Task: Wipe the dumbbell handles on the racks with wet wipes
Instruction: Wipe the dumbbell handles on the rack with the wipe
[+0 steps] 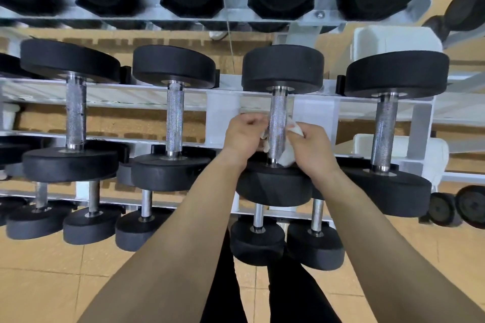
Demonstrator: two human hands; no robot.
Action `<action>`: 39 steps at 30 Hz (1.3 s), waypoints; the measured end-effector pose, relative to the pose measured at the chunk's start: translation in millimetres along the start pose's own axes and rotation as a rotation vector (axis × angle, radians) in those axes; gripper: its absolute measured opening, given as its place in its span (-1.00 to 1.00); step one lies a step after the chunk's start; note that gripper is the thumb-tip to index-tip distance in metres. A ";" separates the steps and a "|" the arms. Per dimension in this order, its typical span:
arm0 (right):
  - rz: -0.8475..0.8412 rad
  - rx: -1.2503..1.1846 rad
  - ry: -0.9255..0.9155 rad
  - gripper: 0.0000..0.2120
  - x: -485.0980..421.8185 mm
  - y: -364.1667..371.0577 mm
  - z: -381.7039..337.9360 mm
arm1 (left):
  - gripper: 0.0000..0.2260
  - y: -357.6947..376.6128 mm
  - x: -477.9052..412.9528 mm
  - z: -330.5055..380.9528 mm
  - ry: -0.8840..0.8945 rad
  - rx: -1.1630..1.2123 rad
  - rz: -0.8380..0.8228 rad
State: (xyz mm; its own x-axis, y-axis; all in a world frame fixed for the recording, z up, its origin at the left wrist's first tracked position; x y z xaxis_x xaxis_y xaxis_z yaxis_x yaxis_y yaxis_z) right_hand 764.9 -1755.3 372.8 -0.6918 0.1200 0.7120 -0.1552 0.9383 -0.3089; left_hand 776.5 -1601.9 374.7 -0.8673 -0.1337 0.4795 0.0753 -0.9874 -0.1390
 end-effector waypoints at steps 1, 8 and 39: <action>0.031 -0.077 0.003 -0.72 1.0 -2.8 3.8 | -0.85 -1.5 -1.6 -4.1 0.018 -0.054 -0.009; 0.069 -0.140 0.110 -0.88 -6.5 -15.6 -0.6 | -0.76 -26.5 9.8 11.4 0.158 -0.458 -0.141; -0.192 0.090 0.103 -0.92 48.5 -24.3 -31.2 | -0.88 -15.9 28.9 33.4 0.302 -0.760 -0.295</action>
State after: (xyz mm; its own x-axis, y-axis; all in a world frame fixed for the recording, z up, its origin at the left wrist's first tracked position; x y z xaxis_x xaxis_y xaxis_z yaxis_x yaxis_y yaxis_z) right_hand 757.1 -1762.1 434.6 -0.5688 -0.0209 0.8222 -0.3423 0.9150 -0.2136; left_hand 766.7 -1592.9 419.7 -0.9014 0.2530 0.3514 -0.4284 -0.6402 -0.6377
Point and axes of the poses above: each hand's wrist, its own x-axis away from the middle knuckle, its own y-axis out of the palm, z = x × y, the point moved 4 cm from there along -x, towards the middle knuckle, and after that the axes turned 15 degrees about y, right-handed, at the moved point
